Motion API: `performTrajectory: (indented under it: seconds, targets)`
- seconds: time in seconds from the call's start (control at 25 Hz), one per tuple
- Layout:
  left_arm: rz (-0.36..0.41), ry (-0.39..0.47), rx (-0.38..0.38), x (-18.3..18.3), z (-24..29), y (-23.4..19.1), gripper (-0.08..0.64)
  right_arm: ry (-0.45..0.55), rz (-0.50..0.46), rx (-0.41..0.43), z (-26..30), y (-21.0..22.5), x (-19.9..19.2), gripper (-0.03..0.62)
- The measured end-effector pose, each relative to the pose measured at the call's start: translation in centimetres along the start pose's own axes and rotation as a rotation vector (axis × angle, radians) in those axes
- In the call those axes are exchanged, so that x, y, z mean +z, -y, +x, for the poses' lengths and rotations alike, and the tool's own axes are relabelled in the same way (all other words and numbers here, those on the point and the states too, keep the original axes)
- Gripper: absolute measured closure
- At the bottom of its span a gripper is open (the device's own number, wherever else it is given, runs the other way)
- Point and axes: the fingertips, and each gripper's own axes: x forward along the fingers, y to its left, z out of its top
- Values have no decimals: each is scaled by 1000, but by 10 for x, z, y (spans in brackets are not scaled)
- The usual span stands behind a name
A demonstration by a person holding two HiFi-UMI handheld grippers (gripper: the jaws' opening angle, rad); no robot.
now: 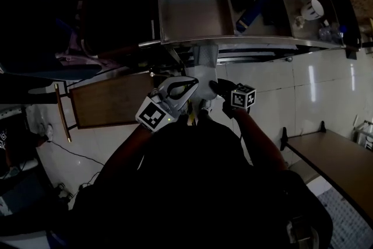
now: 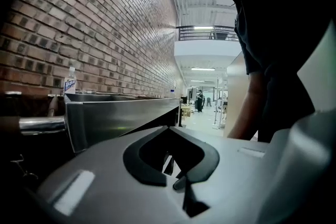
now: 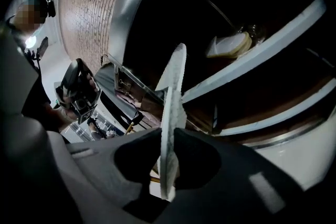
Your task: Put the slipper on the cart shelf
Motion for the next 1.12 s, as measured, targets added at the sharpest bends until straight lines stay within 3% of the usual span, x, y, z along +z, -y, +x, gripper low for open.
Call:
performTrajectory:
  seconds: [0.28,0.48,0.76,1.12]
  targets:
    - [-36,-2,110,-2,-11,-24,560,42,-4,-14,25,26,57,528]
    - [-44,-1,162,-2,-16,-30,560,85,-62,-32,47,42,102,528]
    - [-65,-32,210,-9,-23,-35,560,188,-127,-32,66,43,149,528]
    - [-76,-33,225,-12,-19,-33,559,244,-150,-47,80,54,177,528]
